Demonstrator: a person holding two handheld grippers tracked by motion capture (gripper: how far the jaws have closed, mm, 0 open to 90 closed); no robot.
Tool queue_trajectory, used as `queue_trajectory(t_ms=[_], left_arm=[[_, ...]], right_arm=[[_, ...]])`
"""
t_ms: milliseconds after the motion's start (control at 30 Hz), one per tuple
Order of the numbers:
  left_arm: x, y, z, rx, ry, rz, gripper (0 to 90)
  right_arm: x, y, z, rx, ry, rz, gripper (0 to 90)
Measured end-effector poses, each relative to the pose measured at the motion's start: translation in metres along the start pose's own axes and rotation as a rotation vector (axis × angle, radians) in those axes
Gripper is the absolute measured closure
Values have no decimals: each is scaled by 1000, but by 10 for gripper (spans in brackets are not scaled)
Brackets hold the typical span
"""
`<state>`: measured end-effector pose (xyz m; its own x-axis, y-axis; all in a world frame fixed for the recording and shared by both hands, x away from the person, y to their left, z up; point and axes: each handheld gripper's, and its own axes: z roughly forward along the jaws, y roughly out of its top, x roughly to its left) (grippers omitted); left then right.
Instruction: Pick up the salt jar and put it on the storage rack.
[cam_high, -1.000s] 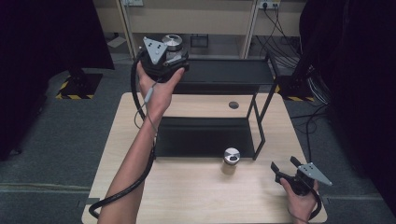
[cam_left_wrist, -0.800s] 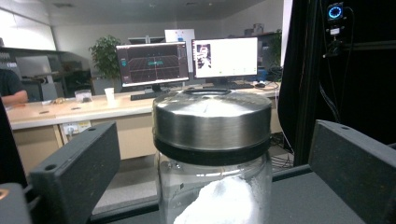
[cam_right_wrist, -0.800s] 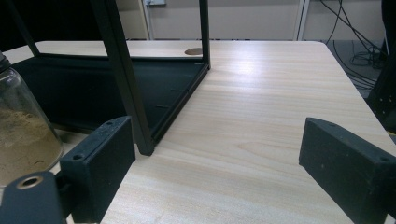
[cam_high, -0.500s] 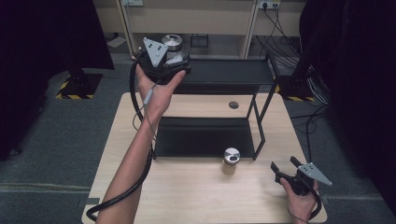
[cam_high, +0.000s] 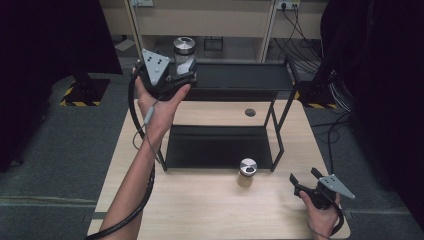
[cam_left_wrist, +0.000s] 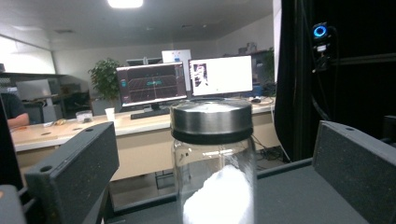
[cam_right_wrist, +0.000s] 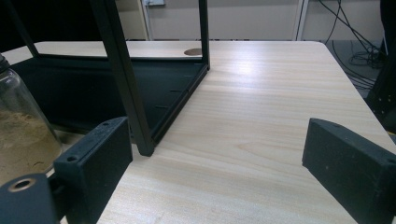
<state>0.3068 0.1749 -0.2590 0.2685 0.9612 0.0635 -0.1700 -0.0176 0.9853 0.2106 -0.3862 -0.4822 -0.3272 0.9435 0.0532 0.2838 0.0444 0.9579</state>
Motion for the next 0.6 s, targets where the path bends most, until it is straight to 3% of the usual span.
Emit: queue_trajectory(t_ms=[267,600], left_arm=[[-1,-13,-18,-39,-30,12,0],[-8,-38,-61,-100,-70,32,0]], right_arm=[[3,0,1,0,-4,0,64],[5,0,1,-3,-15,6,56]])
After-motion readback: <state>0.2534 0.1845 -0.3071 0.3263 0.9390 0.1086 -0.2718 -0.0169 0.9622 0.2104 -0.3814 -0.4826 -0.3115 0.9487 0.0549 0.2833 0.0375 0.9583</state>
